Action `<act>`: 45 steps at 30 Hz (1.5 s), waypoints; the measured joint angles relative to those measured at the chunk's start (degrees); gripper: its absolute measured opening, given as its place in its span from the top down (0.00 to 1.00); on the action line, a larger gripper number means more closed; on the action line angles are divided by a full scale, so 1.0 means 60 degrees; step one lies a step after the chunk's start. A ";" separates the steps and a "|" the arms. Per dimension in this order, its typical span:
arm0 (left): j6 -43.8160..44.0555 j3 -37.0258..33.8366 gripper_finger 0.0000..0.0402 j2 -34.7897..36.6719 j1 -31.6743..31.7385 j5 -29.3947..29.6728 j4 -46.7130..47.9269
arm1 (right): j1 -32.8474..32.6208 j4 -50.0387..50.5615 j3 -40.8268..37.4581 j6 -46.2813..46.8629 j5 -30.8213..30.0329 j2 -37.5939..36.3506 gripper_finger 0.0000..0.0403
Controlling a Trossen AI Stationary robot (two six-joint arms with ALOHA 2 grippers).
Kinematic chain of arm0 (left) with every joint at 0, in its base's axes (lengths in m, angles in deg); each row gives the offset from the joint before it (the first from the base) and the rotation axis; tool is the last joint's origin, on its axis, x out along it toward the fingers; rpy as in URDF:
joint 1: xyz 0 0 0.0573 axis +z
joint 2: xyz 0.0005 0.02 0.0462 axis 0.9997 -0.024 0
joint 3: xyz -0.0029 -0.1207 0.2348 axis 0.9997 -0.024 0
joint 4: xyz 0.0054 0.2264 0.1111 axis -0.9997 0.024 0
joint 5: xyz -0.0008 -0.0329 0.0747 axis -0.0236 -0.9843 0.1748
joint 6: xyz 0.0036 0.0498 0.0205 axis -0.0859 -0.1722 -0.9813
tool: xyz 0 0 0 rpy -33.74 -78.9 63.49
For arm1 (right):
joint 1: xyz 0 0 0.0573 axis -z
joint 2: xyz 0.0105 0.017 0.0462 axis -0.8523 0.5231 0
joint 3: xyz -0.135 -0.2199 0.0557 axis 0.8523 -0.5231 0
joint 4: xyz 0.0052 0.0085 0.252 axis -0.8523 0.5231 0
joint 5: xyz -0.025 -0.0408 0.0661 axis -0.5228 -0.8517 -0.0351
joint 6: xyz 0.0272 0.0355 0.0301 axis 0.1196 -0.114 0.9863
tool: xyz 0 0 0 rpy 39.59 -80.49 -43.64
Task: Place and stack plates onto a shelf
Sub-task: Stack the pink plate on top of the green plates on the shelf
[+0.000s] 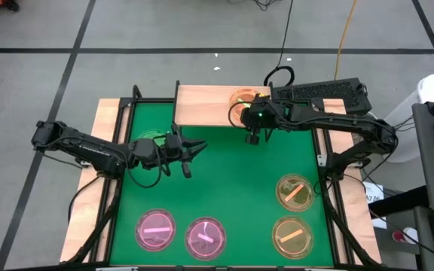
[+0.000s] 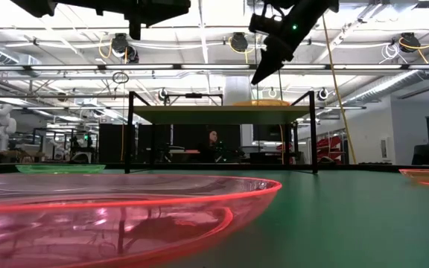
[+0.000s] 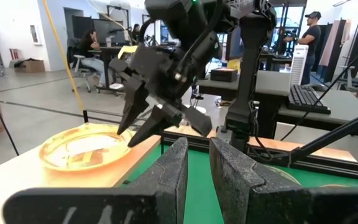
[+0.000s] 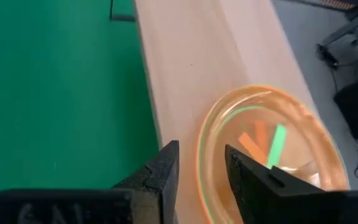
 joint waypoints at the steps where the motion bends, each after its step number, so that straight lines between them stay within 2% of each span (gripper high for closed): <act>1: 0.0000 0.0000 0.82 0.0000 0.0000 -0.0003 -0.0003 | 0.0002 -0.0008 0.0000 -0.0034 0.0000 -0.0106 0.71; 5: 0.0123 0.0000 0.82 0.0000 -0.0015 0.0000 0.0207 | -0.0055 0.0099 -0.0004 -0.0004 0.0069 -0.0867 0.71; 11: 0.0383 0.0000 0.82 0.0000 -0.0018 0.0149 0.1355 | -0.0620 -0.0003 -0.0564 0.0938 0.1540 -0.2614 0.72; 15: 0.0771 0.0000 0.82 0.0000 -0.0078 -0.0886 0.1780 | -0.1364 -0.0991 -0.1782 0.1147 0.1786 -0.3767 0.72; 19: 0.1673 0.0000 0.82 0.0000 -0.0357 -0.2119 0.3154 | -0.1945 -0.1913 -0.2943 0.1073 0.1781 -0.4719 0.72; 22: 0.2655 0.0000 0.82 -0.0030 -0.0797 -0.2207 0.4474 | -0.2215 -0.2360 -0.3576 0.1041 0.1767 -0.5238 0.72; 26: 0.3847 -0.0004 0.82 -0.0368 -0.1530 -0.2234 0.5395 | -0.2370 -0.2720 -0.4077 0.1132 0.1759 -0.5643 0.72; 29: 0.4618 0.0000 0.82 -0.0643 -0.1972 -0.2464 0.5347 | -0.2373 -0.2827 -0.4196 0.1158 0.1745 -0.5708 0.72; 33: 0.6405 0.0003 0.82 -0.1150 -0.2311 -0.3124 0.5334 | -0.2373 -0.3124 -0.4200 0.1158 0.1743 -0.5661 0.72; 38: 0.8024 0.0004 0.82 -0.2261 -0.2614 -0.3848 0.5219 | -0.2373 -0.3246 -0.4200 0.1158 0.1741 -0.5639 0.72; 45: 0.9014 0.0004 0.82 -0.3769 -0.2718 -0.5110 0.3794 | -0.2373 -0.3272 -0.4200 0.1159 0.1741 -0.5639 0.72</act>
